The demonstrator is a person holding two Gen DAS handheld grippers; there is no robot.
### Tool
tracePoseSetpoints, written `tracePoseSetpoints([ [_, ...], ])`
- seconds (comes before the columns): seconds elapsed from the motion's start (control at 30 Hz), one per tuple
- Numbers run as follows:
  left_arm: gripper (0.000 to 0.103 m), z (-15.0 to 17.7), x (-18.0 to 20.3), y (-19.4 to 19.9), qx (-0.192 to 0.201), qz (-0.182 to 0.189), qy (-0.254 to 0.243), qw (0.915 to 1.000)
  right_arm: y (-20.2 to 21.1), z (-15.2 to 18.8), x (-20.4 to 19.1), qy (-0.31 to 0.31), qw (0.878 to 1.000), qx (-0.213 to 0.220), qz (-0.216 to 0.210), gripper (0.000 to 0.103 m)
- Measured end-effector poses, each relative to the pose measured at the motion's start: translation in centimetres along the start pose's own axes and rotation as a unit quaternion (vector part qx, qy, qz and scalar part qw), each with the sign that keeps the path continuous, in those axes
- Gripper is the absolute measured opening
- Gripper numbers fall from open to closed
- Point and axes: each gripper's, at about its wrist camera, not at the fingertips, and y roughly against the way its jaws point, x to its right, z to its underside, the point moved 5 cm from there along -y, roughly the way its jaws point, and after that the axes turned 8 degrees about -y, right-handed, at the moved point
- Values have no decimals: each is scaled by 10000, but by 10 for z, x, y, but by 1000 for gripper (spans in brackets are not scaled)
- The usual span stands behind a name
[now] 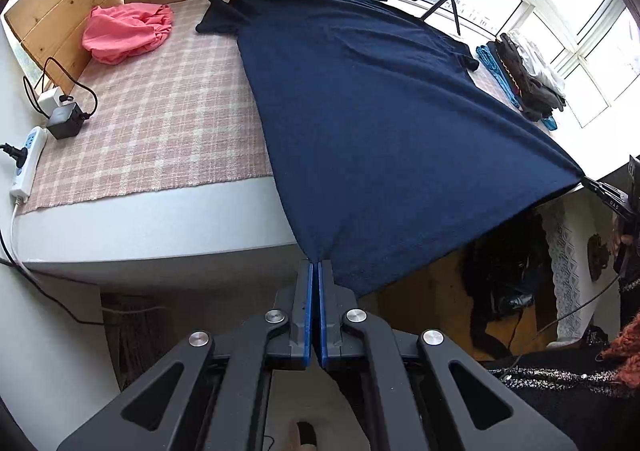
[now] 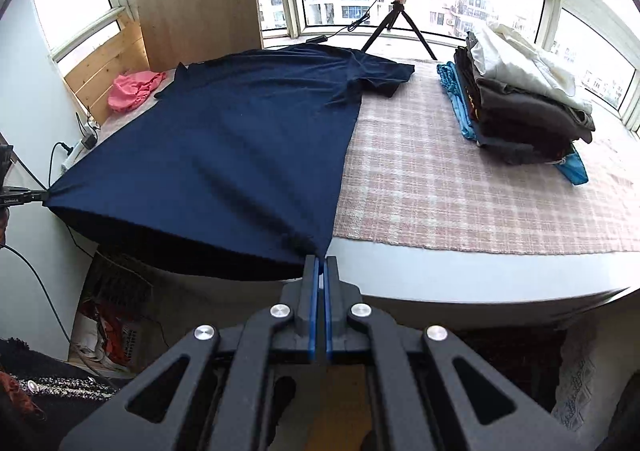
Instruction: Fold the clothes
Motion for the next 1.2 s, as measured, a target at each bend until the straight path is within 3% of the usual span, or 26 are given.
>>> tracePoseSetpoints([
  [0.27, 2, 24, -12, -42, -511, 9, 235, 9984, -100, 54, 10, -186, 9931, -1155, 6, 2],
  [0.37, 2, 27, -8, -53, -639, 31, 169, 9978, -107, 69, 16, -219, 9898, -1402, 91, 2],
  [0.57, 2, 29, -7, -45, -491, 158, 219, 9984, -66, 50, 24, -710, 9899, -1094, -552, 2],
  [0.63, 3, 33, -12, -49, -665, 224, 209, 9973, -55, 31, 26, -716, 9927, -851, -465, 7],
  [0.73, 5, 46, -26, -56, -1052, -58, 242, 9941, -56, -12, 36, -1012, 9917, -573, -549, 28],
  [0.8, 5, 52, -39, -48, -1067, -165, 389, 9934, -65, -48, 41, -1234, 9896, -335, -652, 30],
  [0.83, 4, 51, -46, -42, -1064, -280, 480, 9928, -74, -69, 42, -1320, 9883, -261, -723, 36],
  [0.87, 4, 44, -49, -36, -1019, -366, 493, 9929, -88, -91, 43, -1413, 9866, -237, -784, 44],
  [0.97, 5, -6, -34, -27, -610, -405, -28, 9973, -130, -158, 42, -1670, 9813, -170, -947, 44],
  [1.03, 5, -41, -19, -42, -488, -173, -318, 9981, -170, -202, 33, -1779, 9793, -156, -953, 47],
  [1.1, 5, -76, -4, -58, -369, 65, -607, 9975, -214, -235, 43, -2145, 9695, -313, -1145, 47],
  [1.2, 7, -98, 7, -93, -556, 525, -864, 9933, -270, -269, 50, -2558, 9567, -550, -1277, 47],
])
